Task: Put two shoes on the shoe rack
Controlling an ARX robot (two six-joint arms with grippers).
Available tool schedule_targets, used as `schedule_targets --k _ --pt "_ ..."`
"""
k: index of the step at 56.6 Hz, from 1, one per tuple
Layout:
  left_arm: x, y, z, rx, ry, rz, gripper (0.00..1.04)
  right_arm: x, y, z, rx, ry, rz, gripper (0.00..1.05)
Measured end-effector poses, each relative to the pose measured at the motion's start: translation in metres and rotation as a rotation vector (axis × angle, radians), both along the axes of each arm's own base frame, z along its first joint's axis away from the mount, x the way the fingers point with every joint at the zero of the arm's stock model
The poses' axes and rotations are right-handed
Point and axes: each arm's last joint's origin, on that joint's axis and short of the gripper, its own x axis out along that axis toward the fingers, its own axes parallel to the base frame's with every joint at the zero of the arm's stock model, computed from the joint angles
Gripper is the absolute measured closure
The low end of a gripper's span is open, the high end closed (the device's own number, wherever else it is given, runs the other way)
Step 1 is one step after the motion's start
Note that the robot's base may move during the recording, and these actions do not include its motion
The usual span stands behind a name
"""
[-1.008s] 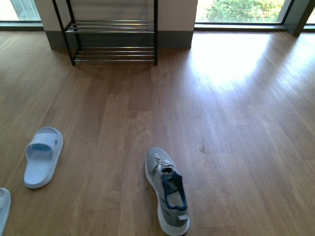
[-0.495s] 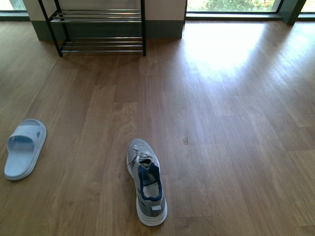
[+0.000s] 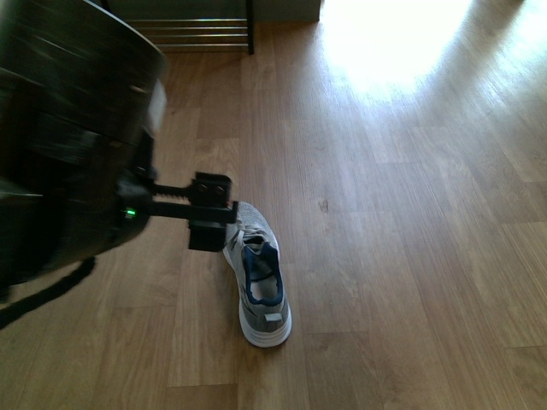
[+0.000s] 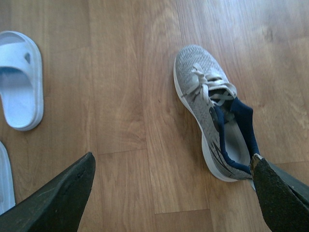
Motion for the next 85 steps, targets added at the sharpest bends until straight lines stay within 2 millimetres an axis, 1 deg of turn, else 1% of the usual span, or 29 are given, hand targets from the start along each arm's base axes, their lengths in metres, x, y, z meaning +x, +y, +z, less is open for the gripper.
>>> schedule_targets --k 4,8,10,16,21,26,28,35,37,41,50,61,64,69,74,75,79,80,81,84,85 --pt "0.011 -0.010 -0.019 0.029 0.044 -0.017 0.09 0.000 0.000 0.000 0.000 0.000 0.000 1.04" --pt "0.025 -0.019 -0.044 0.072 0.096 -0.036 0.09 0.000 0.000 0.000 0.000 0.000 0.000 1.04" --pt "0.029 -0.022 -0.053 0.088 0.113 -0.045 0.09 0.000 0.000 0.000 0.000 0.000 0.000 1.04" --pt "0.041 -0.030 -0.077 0.127 0.151 -0.073 0.09 0.000 0.000 0.000 0.000 0.000 0.000 1.04" --pt "0.049 -0.036 -0.092 0.149 0.169 -0.093 0.09 0.000 0.000 0.000 0.000 0.000 0.000 1.04" --pt "0.060 -0.045 -0.115 0.147 0.204 -0.128 0.09 0.000 0.000 0.000 0.000 0.000 0.000 1.04" --pt "0.062 -0.049 -0.126 0.147 0.226 -0.146 0.09 0.000 0.000 0.000 0.000 0.000 0.000 1.04" --pt "0.063 -0.054 -0.148 0.160 0.264 -0.168 0.09 0.000 0.000 0.000 0.000 0.000 0.000 1.04" --pt "0.064 -0.056 -0.158 0.169 0.277 -0.172 0.09 0.000 0.000 0.000 0.000 0.000 0.000 1.04" --pt "0.066 -0.058 -0.165 0.168 0.279 -0.171 0.09 0.000 0.000 0.000 0.000 0.000 0.000 1.04" --pt "0.075 -0.064 -0.172 0.167 0.268 -0.168 0.09 0.000 0.000 0.000 0.000 0.000 0.000 1.04" --pt "0.077 -0.068 -0.181 0.172 0.280 -0.169 0.10 0.000 0.000 0.000 0.000 0.000 0.000 1.04" --pt "0.077 -0.069 -0.184 0.178 0.283 -0.163 0.17 0.000 0.000 0.000 0.000 0.000 0.000 1.04" --pt "0.075 -0.071 -0.187 0.185 0.287 -0.162 0.31 0.000 0.000 0.000 0.000 0.000 0.000 1.04" --pt "0.074 -0.073 -0.189 0.203 0.283 -0.154 0.42 0.000 0.000 0.000 0.000 0.000 0.000 1.04" --pt "0.073 -0.073 -0.190 0.209 0.283 -0.152 0.47 0.000 0.000 0.000 0.000 0.000 0.000 1.04" --pt "0.071 -0.074 -0.192 0.221 0.280 -0.144 0.62 0.000 0.000 0.000 0.000 0.000 0.000 1.04" --pt "0.070 -0.074 -0.193 0.227 0.280 -0.142 0.67 0.000 0.000 0.000 0.000 0.000 0.000 1.04" --pt "0.070 -0.074 -0.194 0.228 0.281 -0.142 0.69 0.000 0.000 0.000 0.000 0.000 0.000 1.04" --pt "0.067 -0.072 -0.197 0.239 0.287 -0.139 0.80 0.000 0.000 0.000 0.000 0.000 0.000 1.04" --pt "0.067 -0.071 -0.198 0.242 0.287 -0.138 0.81 0.000 0.000 0.000 0.000 0.000 0.000 1.04"
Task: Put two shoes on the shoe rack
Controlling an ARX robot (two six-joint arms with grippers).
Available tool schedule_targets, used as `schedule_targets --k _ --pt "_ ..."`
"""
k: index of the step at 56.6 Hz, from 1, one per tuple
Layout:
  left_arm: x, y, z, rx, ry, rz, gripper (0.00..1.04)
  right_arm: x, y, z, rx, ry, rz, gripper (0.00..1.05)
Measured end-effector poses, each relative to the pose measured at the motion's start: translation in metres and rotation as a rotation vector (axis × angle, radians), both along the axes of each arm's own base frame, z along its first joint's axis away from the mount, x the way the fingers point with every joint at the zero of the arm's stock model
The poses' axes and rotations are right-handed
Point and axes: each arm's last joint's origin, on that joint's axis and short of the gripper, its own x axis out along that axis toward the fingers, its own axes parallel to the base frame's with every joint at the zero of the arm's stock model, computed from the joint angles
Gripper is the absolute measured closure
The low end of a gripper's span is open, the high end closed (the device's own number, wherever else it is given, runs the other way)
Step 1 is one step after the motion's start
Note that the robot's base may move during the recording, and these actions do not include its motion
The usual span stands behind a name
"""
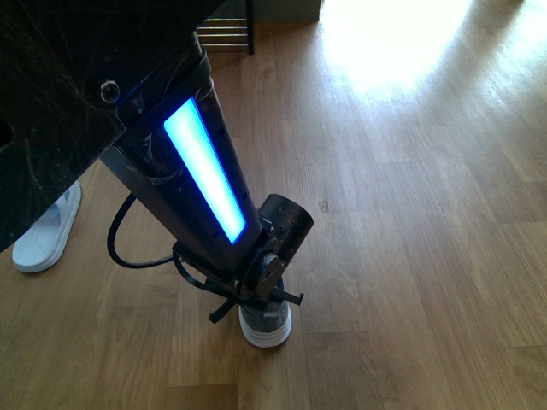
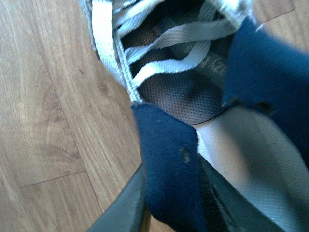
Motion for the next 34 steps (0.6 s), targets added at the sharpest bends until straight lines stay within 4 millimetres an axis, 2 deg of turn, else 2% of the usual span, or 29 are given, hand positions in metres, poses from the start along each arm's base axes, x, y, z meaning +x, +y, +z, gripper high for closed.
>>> schedule_targets --k 6,21,26,34 --pt "-0.004 0.006 -0.004 0.005 -0.005 0.020 1.04 0.000 0.000 0.000 0.000 0.000 0.000 1.04" --pt "-0.018 0.028 0.008 0.014 -0.056 0.069 1.03 0.000 0.000 0.000 0.000 0.000 0.000 1.04" --pt "-0.020 0.036 0.034 0.000 -0.119 0.089 1.03 0.000 0.000 0.000 0.000 0.000 0.000 1.04" --pt "-0.023 0.052 0.107 -0.078 -0.262 0.154 1.03 0.000 0.000 0.000 0.000 0.000 0.000 1.04"
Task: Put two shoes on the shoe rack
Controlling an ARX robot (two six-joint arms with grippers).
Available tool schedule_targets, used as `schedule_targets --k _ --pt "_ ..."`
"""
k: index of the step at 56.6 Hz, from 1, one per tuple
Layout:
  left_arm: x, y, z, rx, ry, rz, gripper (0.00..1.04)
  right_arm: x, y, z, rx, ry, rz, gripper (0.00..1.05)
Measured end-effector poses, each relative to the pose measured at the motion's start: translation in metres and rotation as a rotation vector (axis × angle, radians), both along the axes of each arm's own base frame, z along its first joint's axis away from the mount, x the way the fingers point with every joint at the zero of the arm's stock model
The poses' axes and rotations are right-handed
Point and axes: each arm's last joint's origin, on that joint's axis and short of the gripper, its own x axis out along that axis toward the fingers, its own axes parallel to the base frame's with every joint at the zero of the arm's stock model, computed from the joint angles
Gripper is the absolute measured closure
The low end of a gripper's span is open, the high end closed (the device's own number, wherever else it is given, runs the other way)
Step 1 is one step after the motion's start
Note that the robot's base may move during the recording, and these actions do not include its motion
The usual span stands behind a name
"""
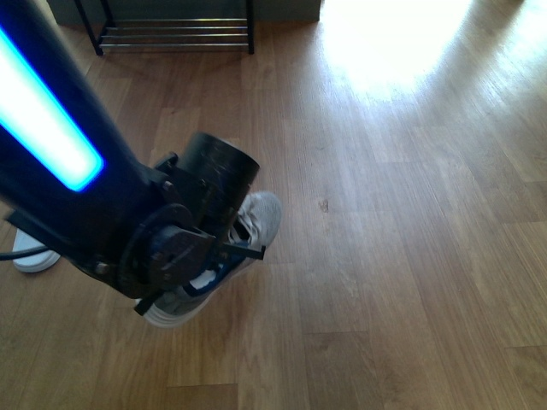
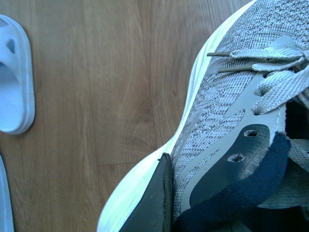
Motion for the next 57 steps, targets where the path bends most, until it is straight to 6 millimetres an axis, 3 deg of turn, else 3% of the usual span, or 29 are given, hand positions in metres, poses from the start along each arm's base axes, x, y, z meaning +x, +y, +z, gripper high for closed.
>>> schedule_targets --k 8,21,34,44,57 --pt "-0.026 0.024 0.072 -0.082 -0.158 0.084 1.03 0.000 0.000 0.000 0.000 0.000 0.000 1.04" --pt "-0.073 0.057 0.134 -0.121 -0.296 0.170 1.03 0.000 0.000 0.000 0.000 0.000 0.000 1.04" --pt "-0.128 0.079 0.180 -0.149 -0.389 0.201 1.03 0.000 0.000 0.000 0.000 0.000 0.000 1.04" --pt "-0.182 0.098 0.219 -0.166 -0.489 0.247 1.03 0.000 0.000 0.000 0.000 0.000 0.000 1.04" --pt "-0.188 0.101 0.225 -0.196 -0.513 0.258 1.03 0.000 0.000 0.000 0.000 0.000 0.000 1.04"
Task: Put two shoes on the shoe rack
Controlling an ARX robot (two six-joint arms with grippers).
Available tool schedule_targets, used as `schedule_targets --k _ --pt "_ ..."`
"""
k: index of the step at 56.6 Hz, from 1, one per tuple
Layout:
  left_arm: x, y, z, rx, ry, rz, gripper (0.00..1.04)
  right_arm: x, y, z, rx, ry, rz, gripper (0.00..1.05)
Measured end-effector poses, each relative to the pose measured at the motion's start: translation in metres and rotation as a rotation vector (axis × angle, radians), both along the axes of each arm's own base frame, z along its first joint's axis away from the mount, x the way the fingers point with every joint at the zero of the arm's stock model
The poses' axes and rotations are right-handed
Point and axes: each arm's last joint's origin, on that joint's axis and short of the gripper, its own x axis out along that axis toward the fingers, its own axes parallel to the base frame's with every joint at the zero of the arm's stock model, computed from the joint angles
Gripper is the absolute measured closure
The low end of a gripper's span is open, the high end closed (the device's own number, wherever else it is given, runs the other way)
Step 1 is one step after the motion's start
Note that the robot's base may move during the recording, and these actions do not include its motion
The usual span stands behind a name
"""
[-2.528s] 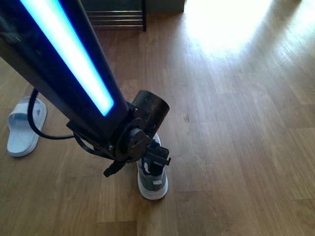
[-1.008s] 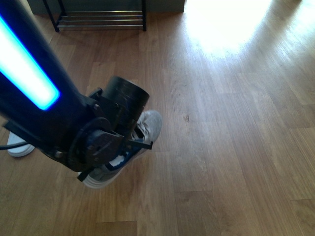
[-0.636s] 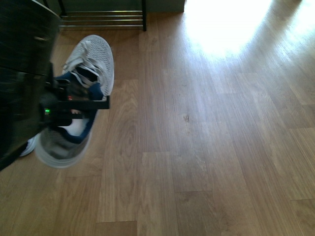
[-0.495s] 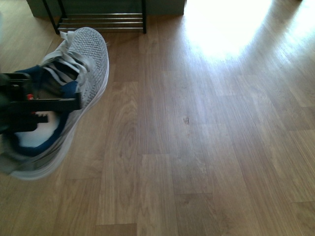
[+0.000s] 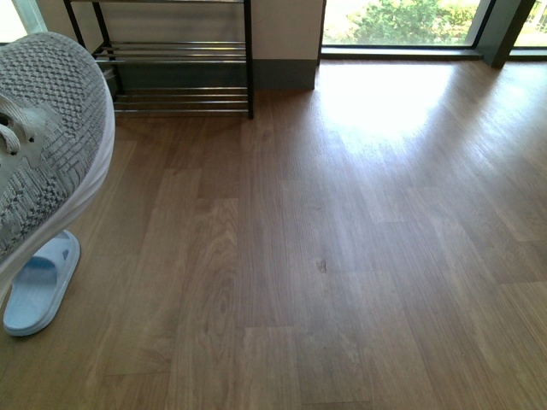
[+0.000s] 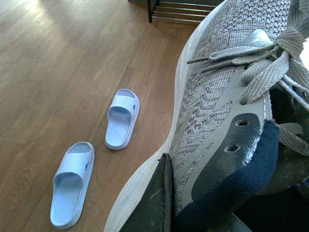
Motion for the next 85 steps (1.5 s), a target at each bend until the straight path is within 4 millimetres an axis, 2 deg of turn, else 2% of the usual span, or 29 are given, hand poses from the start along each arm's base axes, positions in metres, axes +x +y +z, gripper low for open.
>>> schedule_targets --k 85 --pt "-0.0001 -0.0001 -0.0003 -0.001 0.002 -0.004 1.03 -0.0002 0.0000 0.0002 -0.001 -0.001 -0.001 1.04"
